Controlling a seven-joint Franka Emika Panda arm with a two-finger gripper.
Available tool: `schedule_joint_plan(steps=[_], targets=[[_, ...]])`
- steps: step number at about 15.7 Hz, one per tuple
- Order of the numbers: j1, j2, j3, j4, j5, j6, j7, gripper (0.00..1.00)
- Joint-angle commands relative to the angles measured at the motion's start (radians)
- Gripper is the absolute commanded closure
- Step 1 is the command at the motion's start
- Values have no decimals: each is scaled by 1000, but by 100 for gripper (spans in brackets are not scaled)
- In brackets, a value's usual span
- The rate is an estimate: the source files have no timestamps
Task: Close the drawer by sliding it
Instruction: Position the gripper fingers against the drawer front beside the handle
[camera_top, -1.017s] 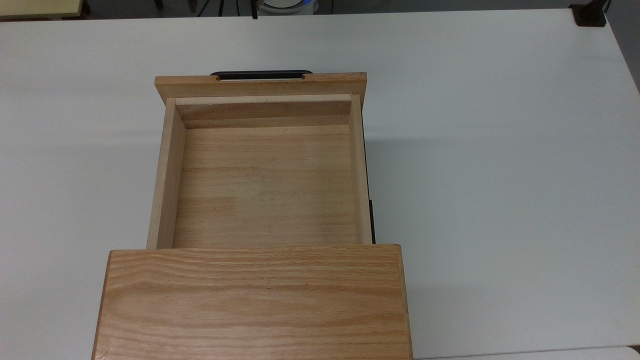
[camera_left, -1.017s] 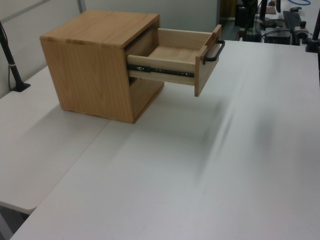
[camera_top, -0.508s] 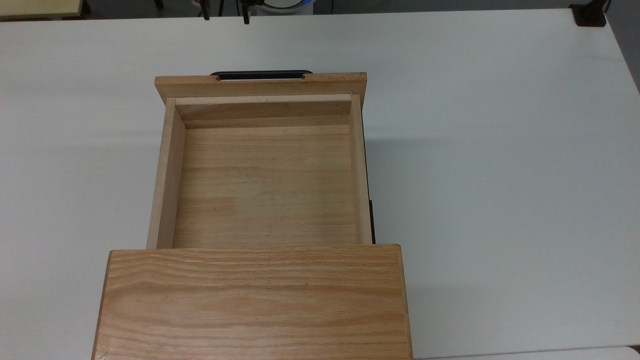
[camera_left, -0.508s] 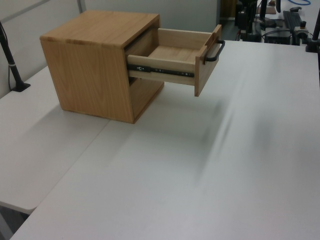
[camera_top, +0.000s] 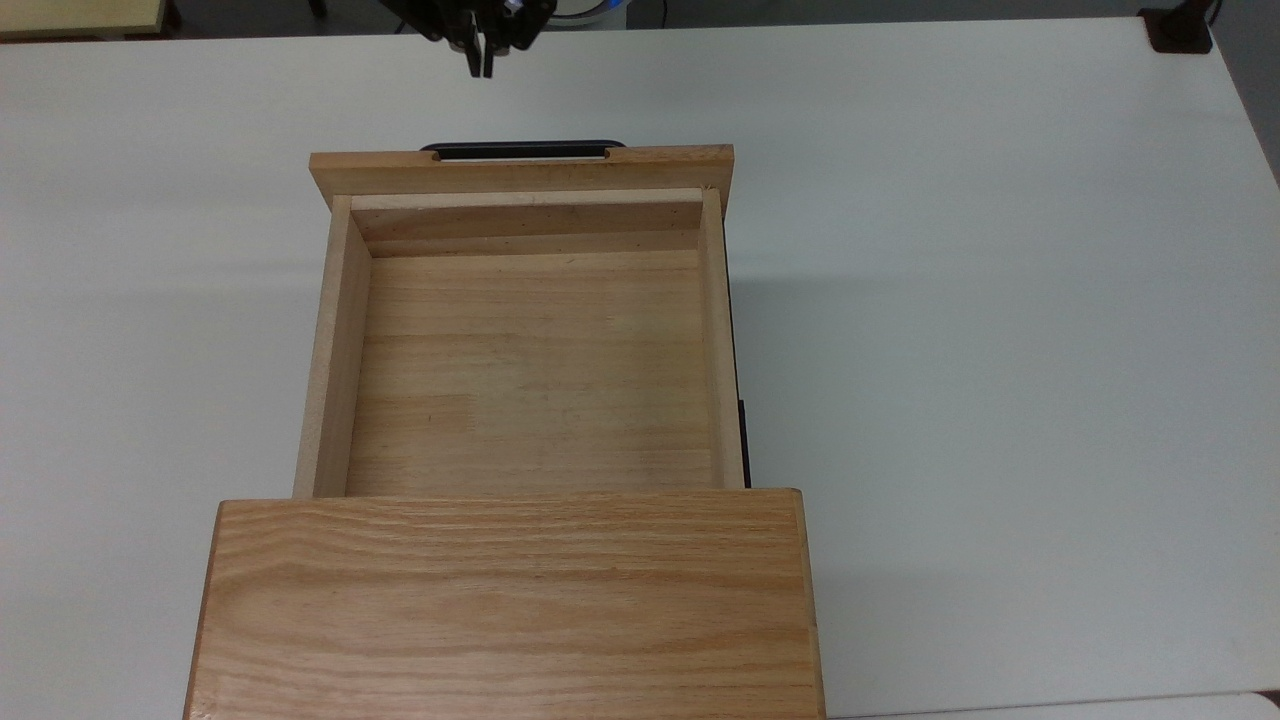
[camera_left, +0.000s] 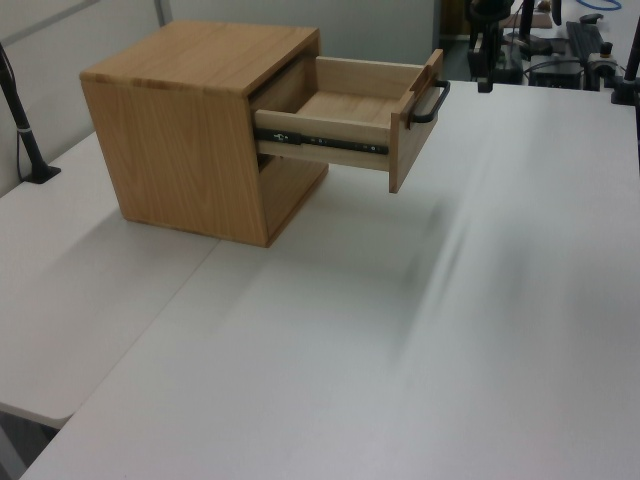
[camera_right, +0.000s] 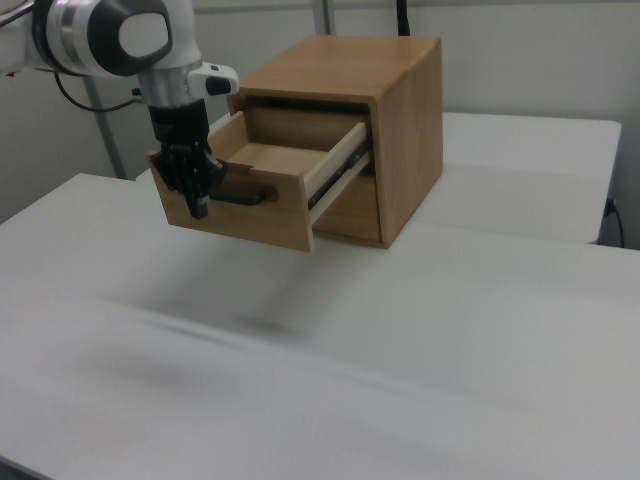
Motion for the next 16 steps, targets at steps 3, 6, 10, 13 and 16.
schedule_joint_plan(steps=[3,6,10,13,16], targets=[[3,81,30,82,53,36,-16,97],[2,153,30,166,80,51,-11,99],[2,186,30,194,90,147,1,99],[3,218,30,194,90,238,35,99],[2,245,30,195,88,365,92,99]])
